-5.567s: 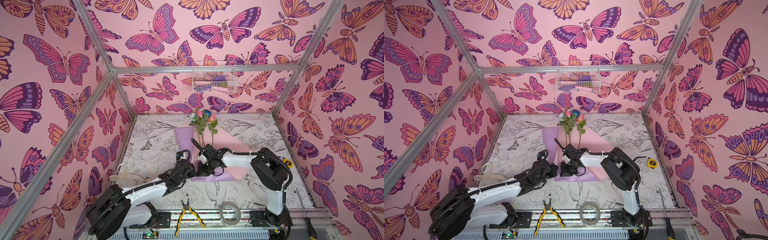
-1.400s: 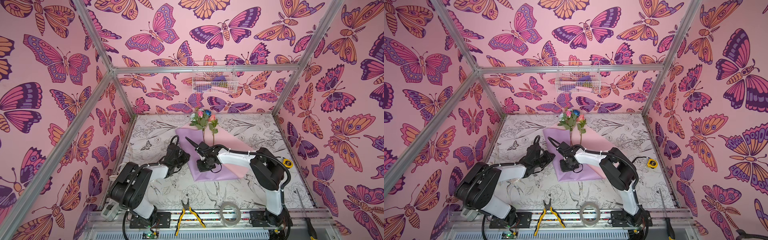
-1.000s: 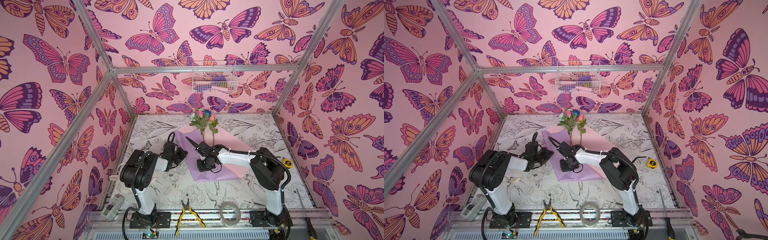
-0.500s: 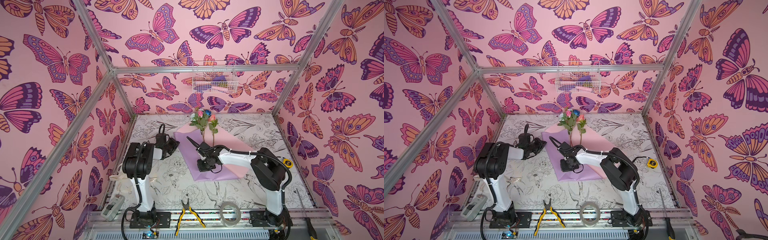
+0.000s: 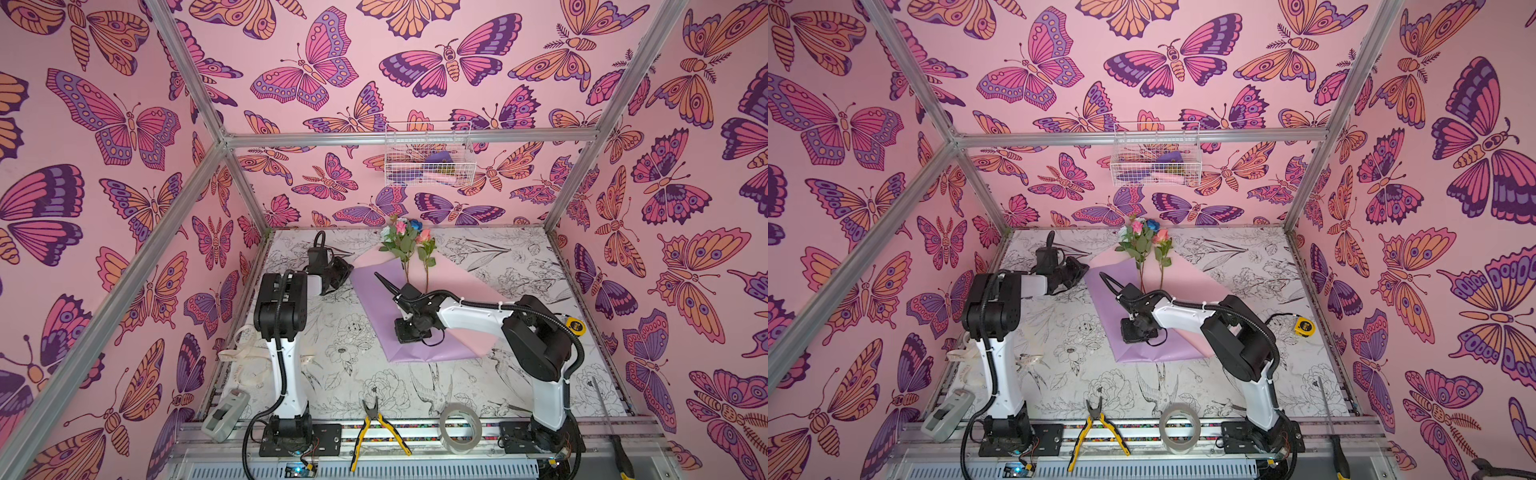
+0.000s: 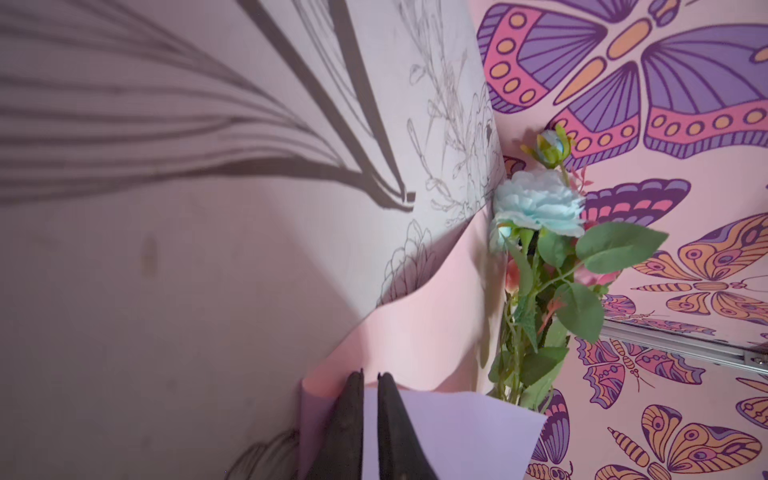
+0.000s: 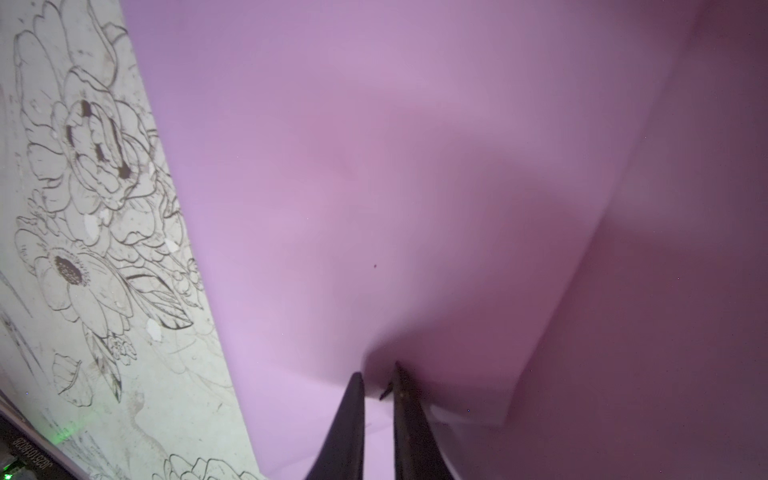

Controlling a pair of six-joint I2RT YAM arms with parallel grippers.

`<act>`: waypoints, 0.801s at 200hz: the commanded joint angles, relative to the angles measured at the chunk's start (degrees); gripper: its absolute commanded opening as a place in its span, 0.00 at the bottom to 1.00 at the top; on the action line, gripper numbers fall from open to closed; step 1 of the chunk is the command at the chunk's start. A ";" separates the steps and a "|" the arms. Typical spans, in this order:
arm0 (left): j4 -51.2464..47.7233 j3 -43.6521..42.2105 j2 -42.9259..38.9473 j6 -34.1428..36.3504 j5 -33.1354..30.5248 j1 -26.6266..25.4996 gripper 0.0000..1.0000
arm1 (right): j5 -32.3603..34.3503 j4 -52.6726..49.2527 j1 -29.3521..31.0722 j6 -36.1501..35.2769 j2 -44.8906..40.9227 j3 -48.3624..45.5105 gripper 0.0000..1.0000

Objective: Tie the bouquet of fake flowers

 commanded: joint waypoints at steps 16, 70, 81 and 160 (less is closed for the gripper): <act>-10.76 3.50 3.31 3.15 -4.05 1.94 0.13 | -2.47 -2.94 0.56 0.87 2.24 -1.48 0.17; -10.34 -3.89 -13.07 6.29 -2.83 1.24 0.12 | -1.89 -3.09 0.56 1.57 0.10 -0.44 0.19; -9.62 -7.85 -17.74 6.29 -2.83 0.59 0.12 | -1.79 -3.37 0.56 1.57 -0.38 0.08 0.20; -3.67 -39.01 -43.55 1.21 -6.57 -16.08 0.11 | 1.39 -5.52 0.19 1.31 -7.48 1.07 0.29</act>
